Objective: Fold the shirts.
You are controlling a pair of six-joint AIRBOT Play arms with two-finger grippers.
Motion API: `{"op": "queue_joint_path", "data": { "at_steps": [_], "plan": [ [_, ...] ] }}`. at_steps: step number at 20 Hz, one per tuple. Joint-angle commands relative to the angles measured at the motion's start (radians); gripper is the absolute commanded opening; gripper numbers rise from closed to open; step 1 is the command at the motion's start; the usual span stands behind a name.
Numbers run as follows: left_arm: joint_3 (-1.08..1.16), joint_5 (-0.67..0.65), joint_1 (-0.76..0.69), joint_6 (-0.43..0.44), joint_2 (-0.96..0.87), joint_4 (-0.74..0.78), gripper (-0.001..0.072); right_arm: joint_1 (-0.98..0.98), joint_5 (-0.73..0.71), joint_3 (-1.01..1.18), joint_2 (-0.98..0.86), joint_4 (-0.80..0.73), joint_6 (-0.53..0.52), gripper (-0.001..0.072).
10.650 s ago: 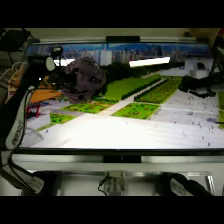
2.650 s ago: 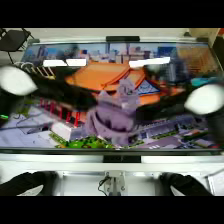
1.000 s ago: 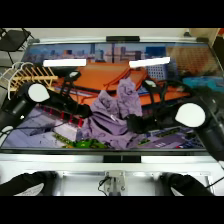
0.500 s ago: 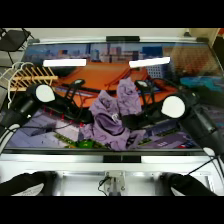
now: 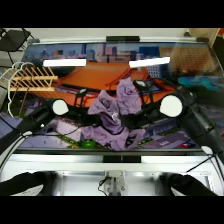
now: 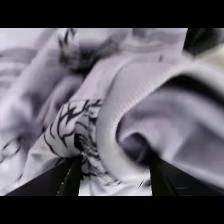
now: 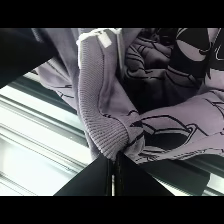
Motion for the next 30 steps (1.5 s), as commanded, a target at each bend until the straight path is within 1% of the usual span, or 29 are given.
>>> {"op": "queue_joint_path", "data": {
  "at_steps": [1, 2, 3, 4, 5, 8, 12, 14, 16, 21, 24, 26, 28, 29, 30],
  "plan": [
    [-0.019, 0.179, -0.007, -0.039, -0.01, -0.077, 0.0494, 0.0, 0.0, 0.001, 0.0, 0.003, -0.006, 0.0065],
    [-0.019, 0.183, -0.006, -0.039, -0.01, -0.076, 0.0341, 0.0, 0.0, 0.001, 0.0, 0.003, -0.01, 0.0064],
    [-0.019, 0.177, -0.004, -0.038, -0.01, -0.068, 0.0169, 0.0, 0.001, 0.001, 0.0, 0.002, -0.013, 0.0065],
    [-0.019, 0.155, 0.005, -0.023, -0.008, -0.065, 0.0084, 0.0, 0.004, 0.001, -0.001, 0.001, -0.013, 0.0065],
    [-0.019, 0.123, 0.02, 0.0, -0.002, -0.065, 0.0071, 0.0, 0.011, 0.001, 0.0, -0.002, -0.013, 0.0065],
    [-0.017, 0.0, 0.08, 0.085, 0.063, -0.061, 0.0068, 0.0, 0.039, -0.004, -0.001, -0.02, -0.011, 0.0065],
    [-0.018, -0.199, 0.102, 0.094, 0.215, 0.021, 0.0068, 0.0, 0.021, -0.086, 0.0, -0.018, -0.01, 0.0065],
    [-0.018, -0.296, 0.09, 0.095, 0.261, 0.023, 0.0068, 0.0, -0.013, -0.089, 0.003, -0.009, -0.043, 0.0065],
    [-0.017, -0.311, 0.071, 0.091, 0.333, 0.016, 0.0068, 0.0, -0.061, -0.087, 0.017, 0.033, -0.069, 0.0065],
    [-0.017, -0.309, 0.072, 0.028, 0.514, 0.014, 0.0068, 0.0, -0.059, -0.077, 0.017, 0.136, -0.087, 0.0065],
    [-0.032, -0.309, 0.072, 0.029, 0.505, 0.06, 0.0068, 0.0, -0.044, -0.018, 0.017, 0.151, -0.09, 0.0064],
    [-0.084, -0.308, 0.072, 0.029, 0.465, 0.129, 0.0069, 0.0, -0.007, 0.001, 0.017, 0.159, -0.077, 0.0064],
    [-0.127, -0.287, 0.072, 0.033, 0.401, 0.145, 0.0071, 0.013, -0.002, 0.001, 0.016, 0.136, -0.071, 0.0064],
    [-0.129, -0.273, 0.072, 0.042, 0.366, 0.145, 0.0119, 0.029, -0.011, 0.001, 0.016, 0.102, -0.063, 0.0064],
    [-0.12, -0.264, 0.075, 0.058, 0.332, 0.145, 0.0299, 0.045, -0.016, 0.001, 0.016, 0.075, -0.05, 0.0064]
  ]
}}
